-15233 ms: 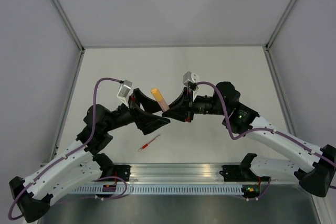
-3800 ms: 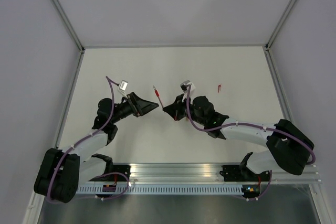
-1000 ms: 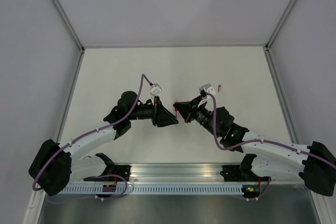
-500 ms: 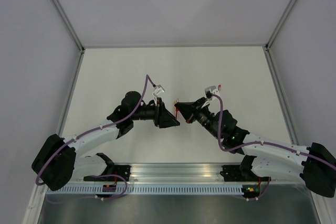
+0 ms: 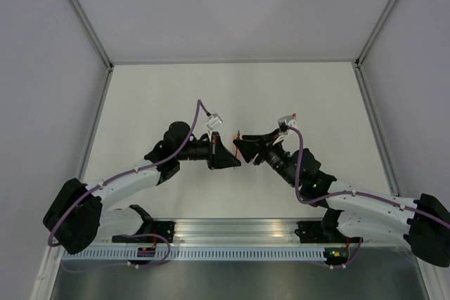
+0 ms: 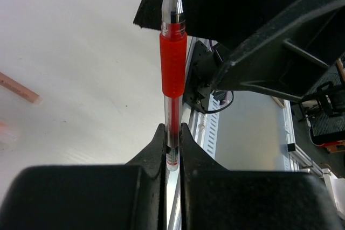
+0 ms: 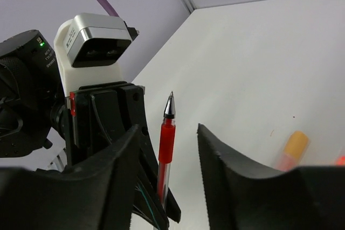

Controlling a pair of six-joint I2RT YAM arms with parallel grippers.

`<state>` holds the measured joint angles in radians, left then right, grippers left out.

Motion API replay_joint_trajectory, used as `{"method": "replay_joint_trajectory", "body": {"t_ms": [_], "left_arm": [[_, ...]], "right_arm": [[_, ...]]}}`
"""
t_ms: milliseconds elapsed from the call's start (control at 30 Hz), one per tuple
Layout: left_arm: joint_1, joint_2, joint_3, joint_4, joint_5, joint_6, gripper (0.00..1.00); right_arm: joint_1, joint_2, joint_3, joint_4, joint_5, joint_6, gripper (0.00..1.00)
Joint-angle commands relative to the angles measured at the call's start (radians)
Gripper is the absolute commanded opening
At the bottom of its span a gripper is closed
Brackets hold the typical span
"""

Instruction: Insert the pens into the pen caps

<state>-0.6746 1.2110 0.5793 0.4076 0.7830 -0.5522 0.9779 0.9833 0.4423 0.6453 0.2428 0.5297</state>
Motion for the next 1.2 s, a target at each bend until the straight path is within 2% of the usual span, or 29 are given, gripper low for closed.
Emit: {"method": "replay_joint_trajectory", "body": {"t_ms": [0, 67, 133, 233, 300, 333, 400, 433, 600, 667, 833, 967, 1167], "left_arm": [[0.000, -0.017, 0.036, 0.001, -0.043, 0.008, 0.02], [0.000, -0.044, 0.033, -0.038, -0.106, 0.023, 0.02], [0.003, -0.068, 0.028, -0.071, -0.163, 0.032, 0.02], [0.001, -0.128, 0.024, -0.148, -0.340, 0.054, 0.02], [0.001, -0.188, 0.017, -0.206, -0.436, 0.054, 0.02], [0.001, -0.211, 0.001, -0.214, -0.508, 0.052, 0.02], [0.001, -0.281, -0.021, -0.223, -0.565, 0.049, 0.02], [0.001, -0.304, -0.041, -0.222, -0.603, 0.048, 0.02], [0.001, -0.409, -0.087, -0.196, -0.645, 0.048, 0.02], [0.001, -0.418, -0.093, -0.199, -0.654, 0.048, 0.02], [0.001, -0.407, -0.090, -0.197, -0.643, 0.041, 0.02], [0.001, -0.406, -0.087, -0.196, -0.628, 0.037, 0.02], [0.001, -0.409, -0.087, -0.196, -0.625, 0.037, 0.02]], "right_arm": [[-0.001, -0.047, 0.048, -0.059, 0.030, -0.043, 0.56], [-0.002, -0.084, 0.076, -0.162, 0.111, -0.046, 0.61], [-0.013, -0.107, 0.120, -0.258, 0.174, -0.040, 0.61], [-0.045, -0.146, 0.185, -0.474, 0.334, -0.027, 0.61], [-0.083, -0.138, 0.222, -0.548, 0.401, -0.023, 0.60], [-0.144, -0.103, 0.260, -0.602, 0.394, -0.036, 0.60], [-0.217, -0.043, 0.306, -0.648, 0.368, -0.039, 0.59], [-0.304, 0.031, 0.353, -0.701, 0.337, -0.046, 0.59], [-0.585, 0.300, 0.510, -0.800, 0.110, -0.079, 0.59], [-0.625, 0.426, 0.588, -0.838, 0.041, -0.100, 0.59], [-0.699, 0.661, 0.736, -0.929, -0.003, -0.191, 0.56], [-0.731, 0.755, 0.794, -0.955, -0.085, -0.253, 0.54], [-0.751, 0.839, 0.855, -1.007, -0.027, -0.286, 0.54]]}}
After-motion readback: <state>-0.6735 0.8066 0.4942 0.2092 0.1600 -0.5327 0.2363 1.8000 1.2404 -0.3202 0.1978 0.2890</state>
